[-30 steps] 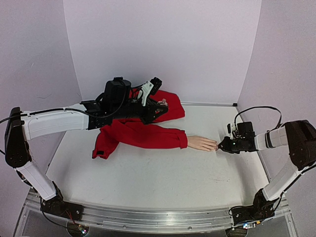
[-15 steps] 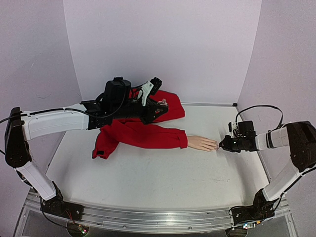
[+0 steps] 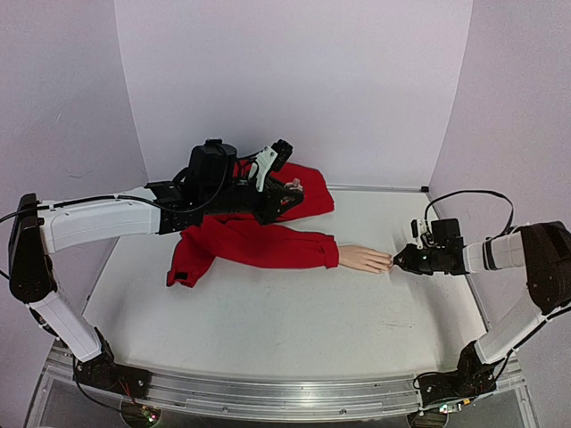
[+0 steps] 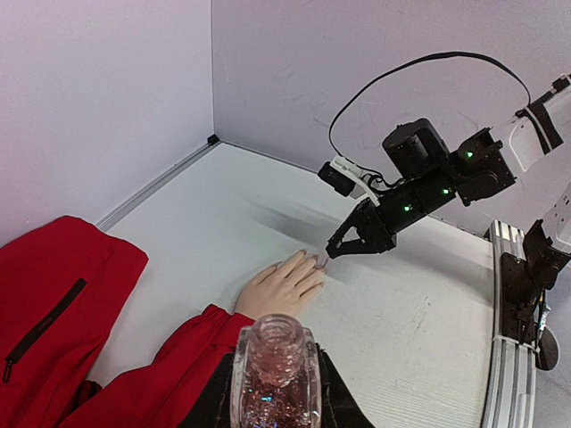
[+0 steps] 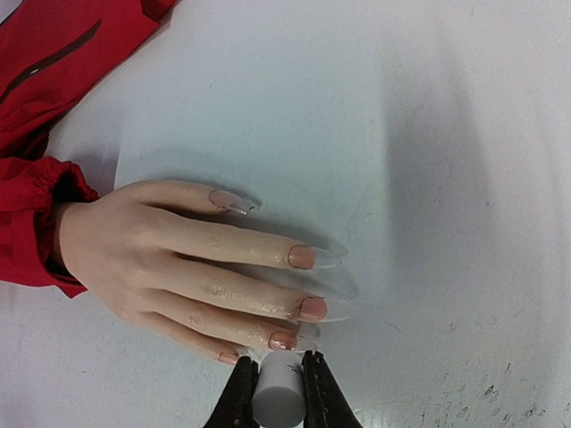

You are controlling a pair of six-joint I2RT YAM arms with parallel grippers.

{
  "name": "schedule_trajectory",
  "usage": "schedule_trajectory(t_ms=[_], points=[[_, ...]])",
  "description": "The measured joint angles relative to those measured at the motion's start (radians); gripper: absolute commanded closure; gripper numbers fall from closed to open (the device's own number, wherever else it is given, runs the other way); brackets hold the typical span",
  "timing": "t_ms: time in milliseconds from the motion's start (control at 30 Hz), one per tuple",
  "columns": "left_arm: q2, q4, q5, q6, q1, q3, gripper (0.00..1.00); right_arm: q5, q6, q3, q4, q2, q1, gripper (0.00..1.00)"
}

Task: Paint the nails

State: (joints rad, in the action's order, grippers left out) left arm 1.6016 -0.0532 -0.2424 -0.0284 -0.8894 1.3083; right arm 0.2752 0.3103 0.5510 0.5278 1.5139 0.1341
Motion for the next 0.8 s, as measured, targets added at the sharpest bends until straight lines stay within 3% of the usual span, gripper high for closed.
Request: schedule_trajectory(t_ms=[800], points=[[0.0, 0.0, 0.0, 0.0, 0.0, 0.0, 1.0, -0.047, 0.002, 0.001, 0.01, 0.026, 0.001, 1.0]])
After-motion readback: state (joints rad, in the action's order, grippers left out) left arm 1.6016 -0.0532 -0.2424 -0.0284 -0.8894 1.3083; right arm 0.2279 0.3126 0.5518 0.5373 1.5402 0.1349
